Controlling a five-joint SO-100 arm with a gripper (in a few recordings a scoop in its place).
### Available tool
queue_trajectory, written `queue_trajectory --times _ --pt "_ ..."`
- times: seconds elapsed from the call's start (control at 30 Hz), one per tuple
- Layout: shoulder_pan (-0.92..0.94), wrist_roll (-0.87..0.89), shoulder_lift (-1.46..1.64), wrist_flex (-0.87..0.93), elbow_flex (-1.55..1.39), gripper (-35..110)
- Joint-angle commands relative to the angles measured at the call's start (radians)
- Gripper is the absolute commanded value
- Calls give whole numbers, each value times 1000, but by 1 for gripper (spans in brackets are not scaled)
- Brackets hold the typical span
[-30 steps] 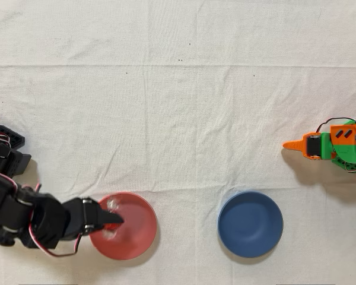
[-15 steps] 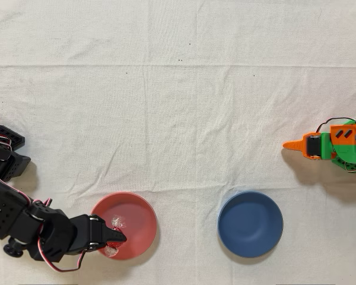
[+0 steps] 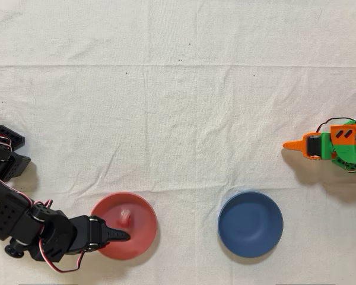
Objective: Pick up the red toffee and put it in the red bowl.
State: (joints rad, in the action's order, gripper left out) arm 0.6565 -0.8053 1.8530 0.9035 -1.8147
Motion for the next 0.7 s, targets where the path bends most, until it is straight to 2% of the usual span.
queue_trajectory --times 0.0,0.5,0.67 --pt "17 -11 44 26 23 29" --pt "32 -20 101 52 29 30" --pt "18 -9 153 123 29 21"
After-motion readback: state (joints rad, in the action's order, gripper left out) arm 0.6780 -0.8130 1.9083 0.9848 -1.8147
